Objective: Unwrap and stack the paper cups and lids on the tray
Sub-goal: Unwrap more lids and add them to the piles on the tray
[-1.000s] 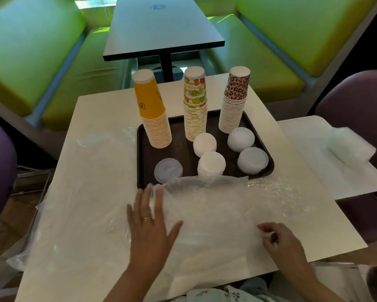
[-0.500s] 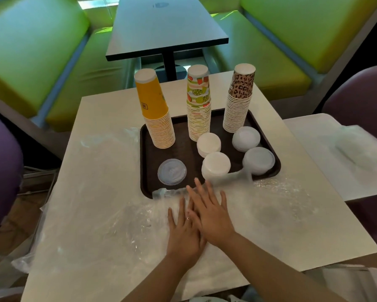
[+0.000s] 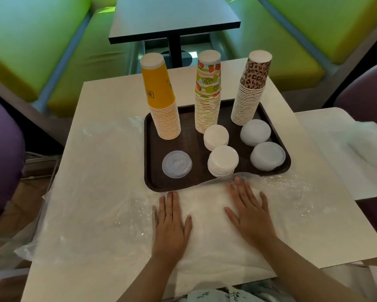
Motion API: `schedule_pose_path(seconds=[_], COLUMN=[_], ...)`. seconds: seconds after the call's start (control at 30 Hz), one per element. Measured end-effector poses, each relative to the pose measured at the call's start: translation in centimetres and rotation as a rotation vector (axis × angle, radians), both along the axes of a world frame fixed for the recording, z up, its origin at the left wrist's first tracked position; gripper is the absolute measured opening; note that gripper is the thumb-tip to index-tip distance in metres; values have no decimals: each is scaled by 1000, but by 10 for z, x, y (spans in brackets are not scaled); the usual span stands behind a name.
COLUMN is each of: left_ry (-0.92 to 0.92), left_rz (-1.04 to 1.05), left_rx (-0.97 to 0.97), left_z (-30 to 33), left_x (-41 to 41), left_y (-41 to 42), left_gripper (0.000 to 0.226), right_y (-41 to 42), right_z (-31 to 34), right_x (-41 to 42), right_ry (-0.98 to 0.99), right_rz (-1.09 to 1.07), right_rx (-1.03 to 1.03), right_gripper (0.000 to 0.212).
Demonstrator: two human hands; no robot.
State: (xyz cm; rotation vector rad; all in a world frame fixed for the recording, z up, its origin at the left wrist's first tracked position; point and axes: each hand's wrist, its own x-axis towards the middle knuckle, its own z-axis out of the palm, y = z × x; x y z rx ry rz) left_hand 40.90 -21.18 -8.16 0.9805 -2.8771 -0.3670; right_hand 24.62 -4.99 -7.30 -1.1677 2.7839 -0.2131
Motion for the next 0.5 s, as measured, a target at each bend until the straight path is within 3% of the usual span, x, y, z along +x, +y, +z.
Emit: schedule_pose_path(seconds=[0.5], left_ry=[85], left_rz=[11], left_rx=[46], left_z=[6], left_x=[2], left_y=[-3], left_gripper=[67], right_y=[36], right_z=[2], right_x=[-25], right_ry=[-60], right_rz=[-178], right_rx=[2], right_gripper=[72])
